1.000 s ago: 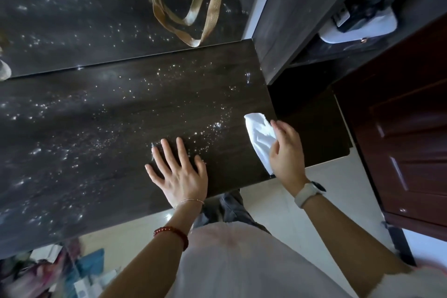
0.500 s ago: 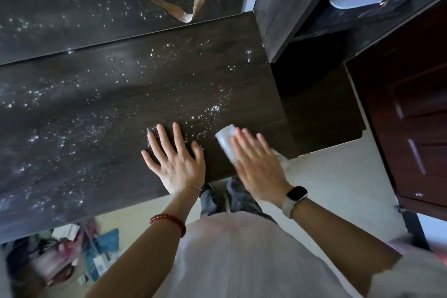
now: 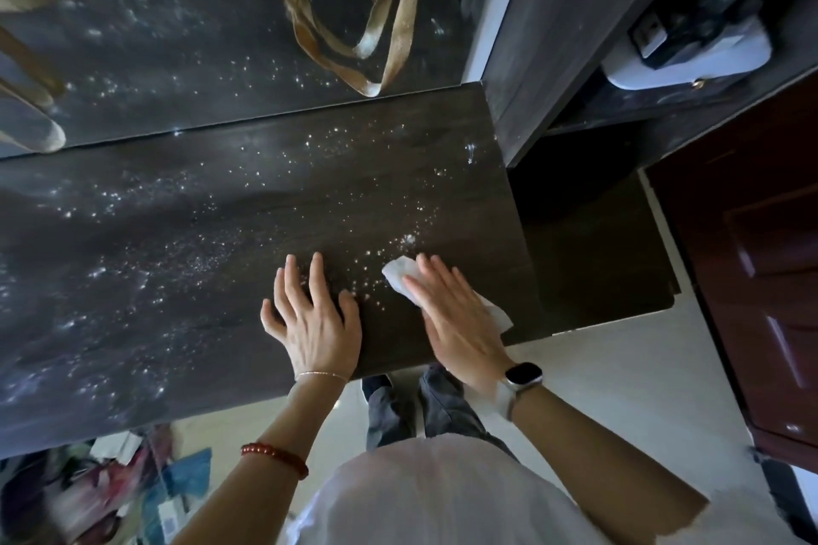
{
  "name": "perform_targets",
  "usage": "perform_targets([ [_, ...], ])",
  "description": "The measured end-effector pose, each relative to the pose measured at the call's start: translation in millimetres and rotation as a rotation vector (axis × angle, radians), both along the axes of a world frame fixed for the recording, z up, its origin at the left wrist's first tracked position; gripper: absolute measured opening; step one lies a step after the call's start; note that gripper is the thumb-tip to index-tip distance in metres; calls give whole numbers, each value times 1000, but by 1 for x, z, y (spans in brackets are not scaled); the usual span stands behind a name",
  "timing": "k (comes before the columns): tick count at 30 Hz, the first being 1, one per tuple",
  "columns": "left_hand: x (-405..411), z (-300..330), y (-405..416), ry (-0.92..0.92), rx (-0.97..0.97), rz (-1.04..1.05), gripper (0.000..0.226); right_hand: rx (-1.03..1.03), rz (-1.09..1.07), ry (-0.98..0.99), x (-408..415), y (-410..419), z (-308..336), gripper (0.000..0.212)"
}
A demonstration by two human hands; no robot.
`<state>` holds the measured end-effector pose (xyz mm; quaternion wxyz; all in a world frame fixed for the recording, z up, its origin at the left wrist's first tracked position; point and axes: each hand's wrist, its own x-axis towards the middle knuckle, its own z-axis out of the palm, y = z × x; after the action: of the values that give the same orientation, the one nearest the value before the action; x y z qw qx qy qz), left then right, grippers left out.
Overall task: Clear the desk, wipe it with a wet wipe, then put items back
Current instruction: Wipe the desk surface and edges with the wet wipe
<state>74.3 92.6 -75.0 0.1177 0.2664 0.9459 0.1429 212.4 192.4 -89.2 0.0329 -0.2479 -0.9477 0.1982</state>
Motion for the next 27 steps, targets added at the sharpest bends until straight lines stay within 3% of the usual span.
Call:
perform_targets([
  [2,-10,-1,3,6,-21,-38,63,-15,31,7,4,9,-1,60],
  [6,-21,-10,8,53,-92,-72,61,65,258,-42,16,5,0,47],
  [8,-21,-13,9,92,-113,-82,58,96,305,-80,17,8,1,51],
  [10,-20,-13,10,90,-127,-76,59,132,148,-90,6,24,0,55],
  [14,-20,-12,11,95,-141,-78,59,111,-388,-101,-40,77,-6,57],
  [16,-21,-12,11,89,-147,-74,59,71,-521,-61,-63,100,-5,56],
  [19,-21,-12,11,96,-165,-85,59,60,-525,15,-77,120,-2,50],
  [24,-21,-11,12,88,-165,-91,59,151,-275,-17,-46,102,-10,50],
  [27,-21,-11,12,85,-165,-93,59,102,-363,-11,-50,96,-6,55],
])
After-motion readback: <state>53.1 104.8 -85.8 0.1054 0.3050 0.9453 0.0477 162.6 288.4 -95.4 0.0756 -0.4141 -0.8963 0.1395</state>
